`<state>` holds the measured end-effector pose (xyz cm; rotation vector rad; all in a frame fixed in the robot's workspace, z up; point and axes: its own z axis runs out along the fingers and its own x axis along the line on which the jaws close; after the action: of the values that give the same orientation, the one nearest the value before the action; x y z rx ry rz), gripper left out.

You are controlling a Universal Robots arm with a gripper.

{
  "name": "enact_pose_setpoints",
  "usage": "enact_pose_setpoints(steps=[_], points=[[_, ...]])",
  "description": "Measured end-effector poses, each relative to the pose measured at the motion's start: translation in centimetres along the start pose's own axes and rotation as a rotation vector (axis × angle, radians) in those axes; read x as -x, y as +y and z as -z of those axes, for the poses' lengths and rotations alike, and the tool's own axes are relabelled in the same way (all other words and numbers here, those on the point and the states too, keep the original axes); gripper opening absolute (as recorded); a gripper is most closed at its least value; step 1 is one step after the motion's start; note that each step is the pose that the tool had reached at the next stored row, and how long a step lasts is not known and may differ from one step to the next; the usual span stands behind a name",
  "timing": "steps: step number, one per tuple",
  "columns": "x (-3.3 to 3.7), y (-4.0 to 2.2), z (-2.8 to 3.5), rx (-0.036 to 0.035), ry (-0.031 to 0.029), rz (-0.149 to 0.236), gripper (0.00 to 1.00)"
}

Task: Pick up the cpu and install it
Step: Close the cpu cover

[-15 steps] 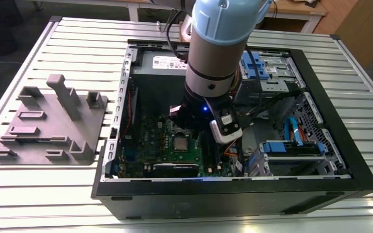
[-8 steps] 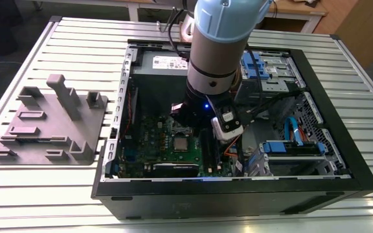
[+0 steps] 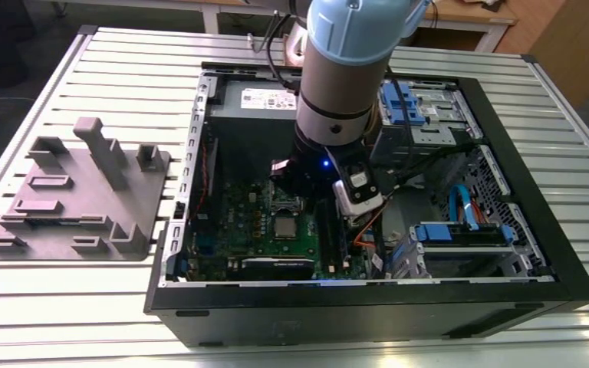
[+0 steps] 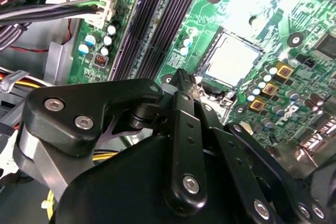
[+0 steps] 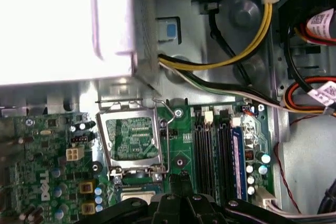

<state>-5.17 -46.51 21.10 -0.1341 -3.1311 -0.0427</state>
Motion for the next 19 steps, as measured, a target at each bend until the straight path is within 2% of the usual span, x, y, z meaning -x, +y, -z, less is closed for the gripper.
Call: enact_pose_setpoints(steps=[14, 19], points=[[0.03, 0.3, -0.2, 0.0018, 0.0, 0.0, 0.1], [0.51, 0.44, -0.34, 0.0041, 0.0003, 0.003, 0.1]])
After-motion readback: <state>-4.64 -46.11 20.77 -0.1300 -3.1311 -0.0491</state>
